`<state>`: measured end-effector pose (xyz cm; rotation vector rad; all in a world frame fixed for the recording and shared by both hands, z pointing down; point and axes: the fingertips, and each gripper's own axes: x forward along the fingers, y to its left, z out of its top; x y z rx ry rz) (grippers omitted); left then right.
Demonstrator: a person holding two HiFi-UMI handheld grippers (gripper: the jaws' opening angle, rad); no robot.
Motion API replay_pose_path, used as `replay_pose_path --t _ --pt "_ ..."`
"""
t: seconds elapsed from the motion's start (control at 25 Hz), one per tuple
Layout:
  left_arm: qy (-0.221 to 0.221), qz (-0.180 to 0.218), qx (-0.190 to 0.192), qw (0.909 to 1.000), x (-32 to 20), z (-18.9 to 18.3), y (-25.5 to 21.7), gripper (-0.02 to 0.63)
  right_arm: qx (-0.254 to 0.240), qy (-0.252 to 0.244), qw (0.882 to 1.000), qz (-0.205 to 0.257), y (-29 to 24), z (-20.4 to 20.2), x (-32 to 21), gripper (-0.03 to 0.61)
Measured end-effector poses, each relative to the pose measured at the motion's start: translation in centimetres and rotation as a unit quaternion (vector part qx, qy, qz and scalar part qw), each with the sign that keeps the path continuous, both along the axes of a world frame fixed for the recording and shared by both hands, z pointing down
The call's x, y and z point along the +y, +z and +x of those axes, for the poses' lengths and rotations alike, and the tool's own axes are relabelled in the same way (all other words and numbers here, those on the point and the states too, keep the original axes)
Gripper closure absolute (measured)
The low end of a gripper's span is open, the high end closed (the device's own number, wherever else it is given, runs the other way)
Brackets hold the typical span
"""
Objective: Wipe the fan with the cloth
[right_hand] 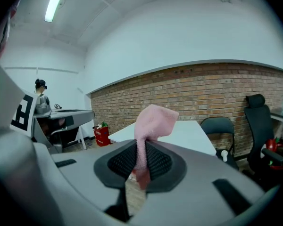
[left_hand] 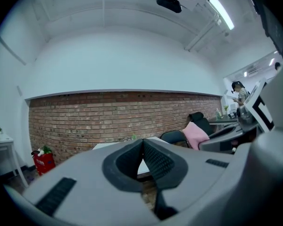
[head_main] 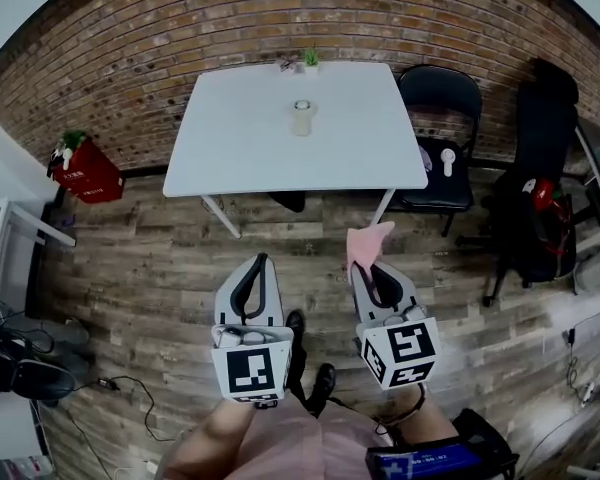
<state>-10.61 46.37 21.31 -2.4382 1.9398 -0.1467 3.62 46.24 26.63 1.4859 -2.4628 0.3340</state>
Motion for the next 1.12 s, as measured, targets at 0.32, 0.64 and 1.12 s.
replay_pose_path --t 0.32,0.64,1.12 --pt "0.009 -0.011 0.008 0.9999 -8.9 -2.4 1.7 0.606 0.003 0.007 1.000 -0.012 1.4 -2.4 -8.4 0.534" --pt "0.026 -0.002 0.014 0.9996 -15.7 -3.9 1.1 0.606 0.007 0.030 1.000 -0.002 0.1 -3.3 -14.9 0.534" --pt "0.066 -0.015 0.009 0.9977 -20.7 -4.5 1.9 0.606 0.001 0.058 0.998 0.007 -0.2 -4.2 -19.7 0.534"
